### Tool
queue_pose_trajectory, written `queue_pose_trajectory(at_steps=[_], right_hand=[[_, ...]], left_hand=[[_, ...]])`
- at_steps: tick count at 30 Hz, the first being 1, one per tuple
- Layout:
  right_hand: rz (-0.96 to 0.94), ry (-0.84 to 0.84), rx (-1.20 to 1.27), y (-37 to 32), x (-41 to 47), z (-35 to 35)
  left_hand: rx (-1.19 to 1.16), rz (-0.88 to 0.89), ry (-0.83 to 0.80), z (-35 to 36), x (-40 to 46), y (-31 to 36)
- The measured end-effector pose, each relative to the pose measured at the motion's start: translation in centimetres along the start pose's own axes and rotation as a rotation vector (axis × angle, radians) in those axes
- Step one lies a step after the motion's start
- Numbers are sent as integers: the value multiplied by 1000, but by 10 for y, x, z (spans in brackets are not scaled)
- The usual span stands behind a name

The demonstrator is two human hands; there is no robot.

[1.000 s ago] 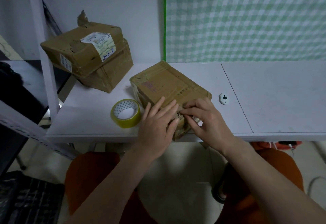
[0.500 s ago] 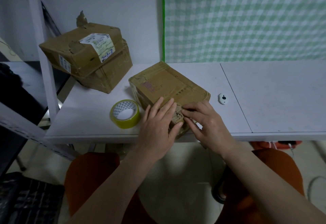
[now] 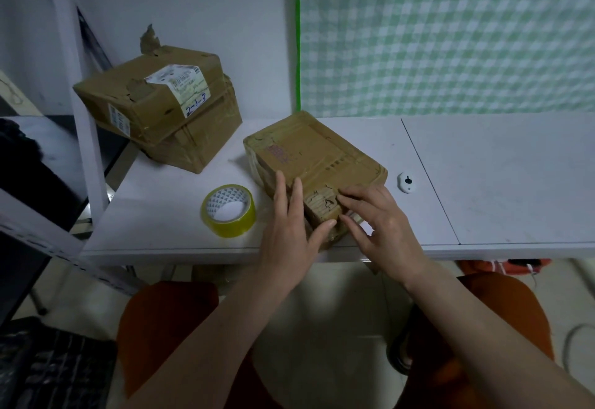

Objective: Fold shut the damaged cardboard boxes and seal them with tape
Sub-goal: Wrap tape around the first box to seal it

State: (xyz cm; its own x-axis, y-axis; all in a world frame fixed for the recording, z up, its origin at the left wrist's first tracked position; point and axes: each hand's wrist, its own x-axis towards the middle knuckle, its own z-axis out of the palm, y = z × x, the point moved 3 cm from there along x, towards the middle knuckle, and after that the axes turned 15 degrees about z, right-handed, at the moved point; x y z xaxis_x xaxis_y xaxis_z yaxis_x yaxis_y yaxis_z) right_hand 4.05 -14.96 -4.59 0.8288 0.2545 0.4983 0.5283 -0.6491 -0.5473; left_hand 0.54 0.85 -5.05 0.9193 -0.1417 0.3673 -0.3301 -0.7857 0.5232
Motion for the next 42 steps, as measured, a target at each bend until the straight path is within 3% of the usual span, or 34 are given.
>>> queue_pose_trajectory(at_steps=[10,15,20,24,27,30,33,36,42], right_hand=[[56,-6,32,0,10,4],[126,93,-60,1,12,-1],[126,124,-89,4,22,7],[130,149,-104,-4,23,8],[78,176,-103,-26,17,11],[-31,61,-39,-51,13,27],[-83,-98,-12,-69,7,48],[-62,-217,-3,-75,-1,69],[23,-309,-34,-70,-9,85]], left_hand=[[-50,53,-9,-4,16,-16],[-235,-146,79,9,8,-27],[-312,-191,47,15,14,-30],[-209,-141,66,-1,12,-30],[-76,-149,179,-22,-8,-45],[162,-214,277,-43,-24,-73],[308,-142,199,-49,-28,-98],[360,-108,13,-49,-27,-112],[481,-51,-119,-44,-19,-112]])
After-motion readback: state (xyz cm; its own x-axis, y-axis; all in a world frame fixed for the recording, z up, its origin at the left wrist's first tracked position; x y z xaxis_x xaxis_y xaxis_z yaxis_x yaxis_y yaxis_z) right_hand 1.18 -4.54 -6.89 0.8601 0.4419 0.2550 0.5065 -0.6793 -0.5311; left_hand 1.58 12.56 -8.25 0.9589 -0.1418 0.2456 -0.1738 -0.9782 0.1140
